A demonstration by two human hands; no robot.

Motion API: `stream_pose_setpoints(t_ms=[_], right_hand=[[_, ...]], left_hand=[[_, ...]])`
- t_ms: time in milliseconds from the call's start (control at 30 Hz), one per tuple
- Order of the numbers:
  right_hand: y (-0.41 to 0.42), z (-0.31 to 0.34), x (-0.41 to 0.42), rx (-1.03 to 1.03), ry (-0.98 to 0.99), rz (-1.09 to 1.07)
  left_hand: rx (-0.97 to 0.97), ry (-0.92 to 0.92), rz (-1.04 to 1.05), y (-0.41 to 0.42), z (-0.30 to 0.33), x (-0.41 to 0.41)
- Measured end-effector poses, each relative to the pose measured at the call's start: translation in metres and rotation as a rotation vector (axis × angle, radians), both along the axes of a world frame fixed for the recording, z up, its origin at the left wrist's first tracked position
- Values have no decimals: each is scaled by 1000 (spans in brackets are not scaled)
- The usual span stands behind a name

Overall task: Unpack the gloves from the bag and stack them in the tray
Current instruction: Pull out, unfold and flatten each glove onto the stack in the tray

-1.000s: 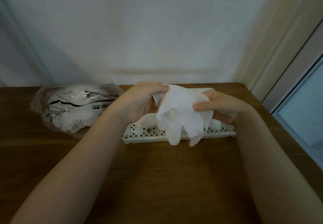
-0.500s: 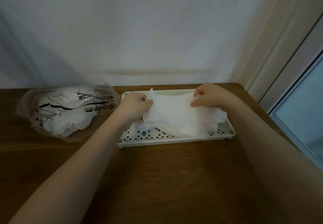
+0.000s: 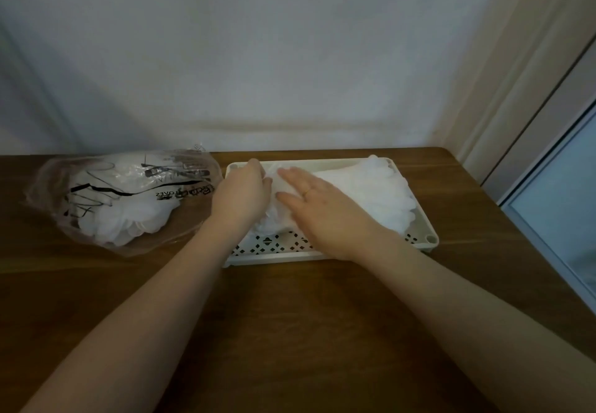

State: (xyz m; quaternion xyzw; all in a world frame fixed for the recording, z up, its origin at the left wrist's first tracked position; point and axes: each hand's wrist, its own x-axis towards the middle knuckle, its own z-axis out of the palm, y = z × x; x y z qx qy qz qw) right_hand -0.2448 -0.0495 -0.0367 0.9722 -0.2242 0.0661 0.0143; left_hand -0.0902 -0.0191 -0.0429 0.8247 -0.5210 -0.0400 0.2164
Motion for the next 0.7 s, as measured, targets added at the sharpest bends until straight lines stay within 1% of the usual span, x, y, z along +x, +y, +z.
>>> stream_pose_setpoints(t_ms=[33,67,133,167,300,467,533,567,600,633,700], right_hand=[[-3,-8,-1,20,95,-10],[-8,-15,-4,54,171,-62],[-23,-22,-12,90,278,-203],[-30,-22,-17,77,306,-256],[-49,-26,-38,10,323,-415],[-59,-33,-49,190,265,-542],[-54,-26,-45,154,245,-570],[-50,-22,-42,95,184,-571],[-43,-16,-38,30,51,-553],[-35,-10,-33,-19,-140,-502],[-13,6,-19,-29,-524,-316]], left_hand=[[11,-24,1,0,-2,0],[30,-44,5,1,-4,0],[68,-80,15,4,-9,2],[80,-97,22,6,-12,4],[118,-167,60,9,-19,5],[94,-209,97,8,-20,1],[82,-199,54,9,-18,1],[64,-179,30,12,-16,0],[26,-155,8,16,-12,-1],[-29,-133,-9,22,-7,-3],[-180,-104,-43,37,5,-6]])
